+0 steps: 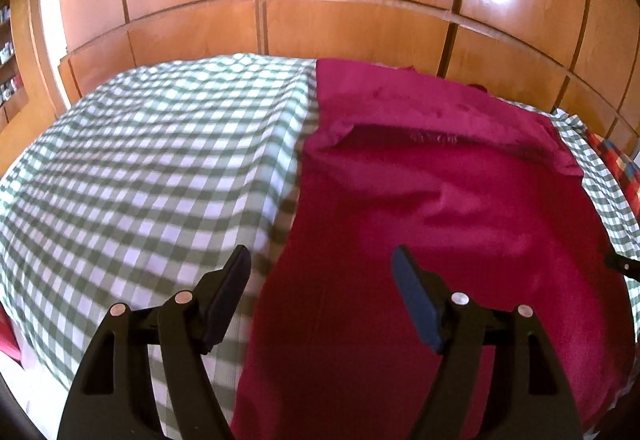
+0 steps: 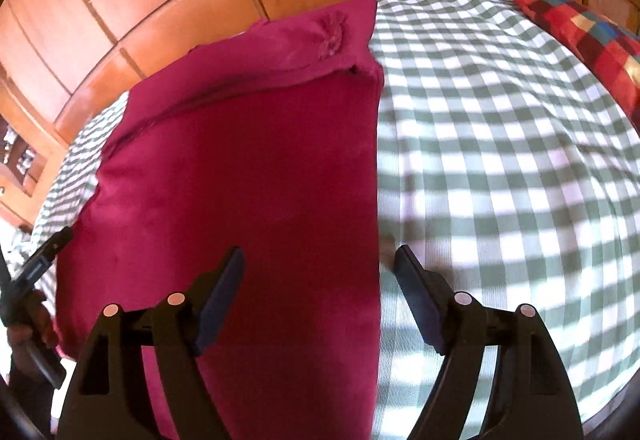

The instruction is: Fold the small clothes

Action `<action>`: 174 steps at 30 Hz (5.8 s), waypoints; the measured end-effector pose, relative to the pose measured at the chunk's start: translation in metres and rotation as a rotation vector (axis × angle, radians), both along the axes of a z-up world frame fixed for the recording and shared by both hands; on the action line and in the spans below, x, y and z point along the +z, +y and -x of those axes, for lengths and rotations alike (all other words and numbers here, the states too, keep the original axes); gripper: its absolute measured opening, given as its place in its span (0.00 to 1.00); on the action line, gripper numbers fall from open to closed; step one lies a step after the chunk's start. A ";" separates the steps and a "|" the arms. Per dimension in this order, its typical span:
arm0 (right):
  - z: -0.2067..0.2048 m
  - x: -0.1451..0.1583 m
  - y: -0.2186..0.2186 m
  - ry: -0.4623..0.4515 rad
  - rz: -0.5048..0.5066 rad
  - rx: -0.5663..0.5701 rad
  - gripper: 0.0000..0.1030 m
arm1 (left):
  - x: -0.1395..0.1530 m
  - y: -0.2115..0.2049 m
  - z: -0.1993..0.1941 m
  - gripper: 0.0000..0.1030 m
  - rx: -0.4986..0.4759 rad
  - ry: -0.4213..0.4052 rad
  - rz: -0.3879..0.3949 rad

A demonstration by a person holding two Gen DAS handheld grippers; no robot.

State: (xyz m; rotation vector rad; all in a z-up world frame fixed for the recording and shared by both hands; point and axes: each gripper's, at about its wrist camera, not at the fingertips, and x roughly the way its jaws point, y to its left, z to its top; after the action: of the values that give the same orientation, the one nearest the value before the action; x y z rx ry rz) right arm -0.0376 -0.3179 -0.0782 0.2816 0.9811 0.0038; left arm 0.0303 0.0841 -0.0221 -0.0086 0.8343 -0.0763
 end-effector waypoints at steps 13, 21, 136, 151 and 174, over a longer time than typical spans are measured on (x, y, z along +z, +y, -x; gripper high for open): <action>0.068 0.001 0.014 0.108 -0.106 0.155 0.45 | -0.016 0.056 0.062 0.32 -0.013 0.127 0.209; 0.077 -0.007 0.030 0.150 -0.106 0.223 0.16 | -0.026 0.048 0.102 0.14 -0.112 0.176 0.212; -0.116 0.112 -0.021 -0.222 0.155 0.072 0.09 | 0.082 0.031 -0.103 0.09 -0.243 -0.103 0.393; -0.217 0.021 -0.039 -0.002 0.193 -0.041 0.05 | -0.002 -0.018 -0.232 0.23 -0.075 0.120 0.160; -0.025 0.013 -0.069 -0.015 -0.243 0.003 0.59 | -0.012 0.045 -0.044 0.51 -0.149 0.142 0.381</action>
State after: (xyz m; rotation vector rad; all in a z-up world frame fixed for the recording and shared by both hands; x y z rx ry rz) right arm -0.0121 -0.3870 -0.0648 0.5025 0.9670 0.1281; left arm 0.0739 0.1292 -0.0337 -0.3138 0.9513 -0.3774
